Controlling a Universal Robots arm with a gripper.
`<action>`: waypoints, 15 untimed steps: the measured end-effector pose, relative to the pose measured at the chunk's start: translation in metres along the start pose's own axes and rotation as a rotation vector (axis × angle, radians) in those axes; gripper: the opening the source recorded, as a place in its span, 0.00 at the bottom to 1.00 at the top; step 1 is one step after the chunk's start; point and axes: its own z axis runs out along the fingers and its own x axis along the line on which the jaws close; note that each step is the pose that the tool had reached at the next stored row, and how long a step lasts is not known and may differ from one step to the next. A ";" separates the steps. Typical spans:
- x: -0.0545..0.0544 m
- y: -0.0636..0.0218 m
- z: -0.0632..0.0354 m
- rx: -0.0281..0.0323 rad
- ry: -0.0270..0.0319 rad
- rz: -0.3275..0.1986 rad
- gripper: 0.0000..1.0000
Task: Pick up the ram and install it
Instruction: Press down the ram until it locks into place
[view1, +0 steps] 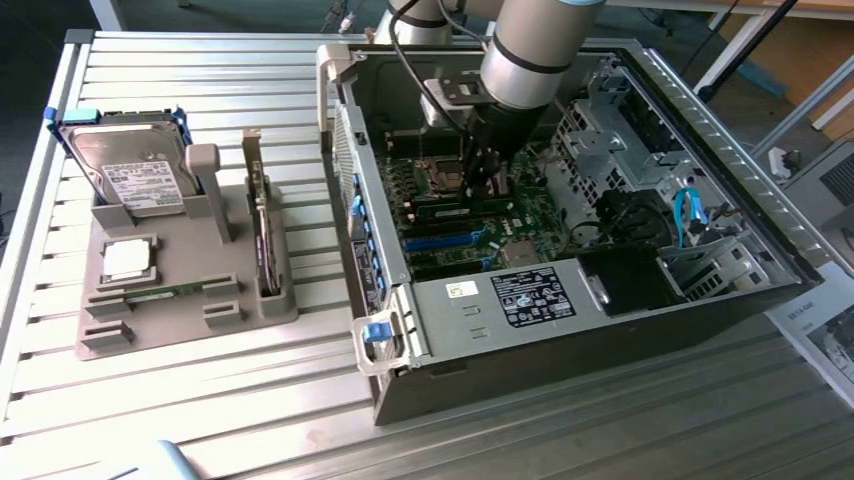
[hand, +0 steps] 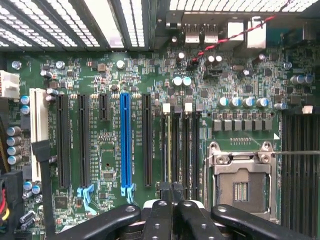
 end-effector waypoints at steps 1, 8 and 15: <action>0.000 0.0027 0.0000 0.0011 0.0000 0.000 0.10; 0.000 0.0225 0.0002 0.0065 -0.0002 0.000 0.10; 0.000 0.0393 0.0004 0.0074 -0.0002 0.000 0.10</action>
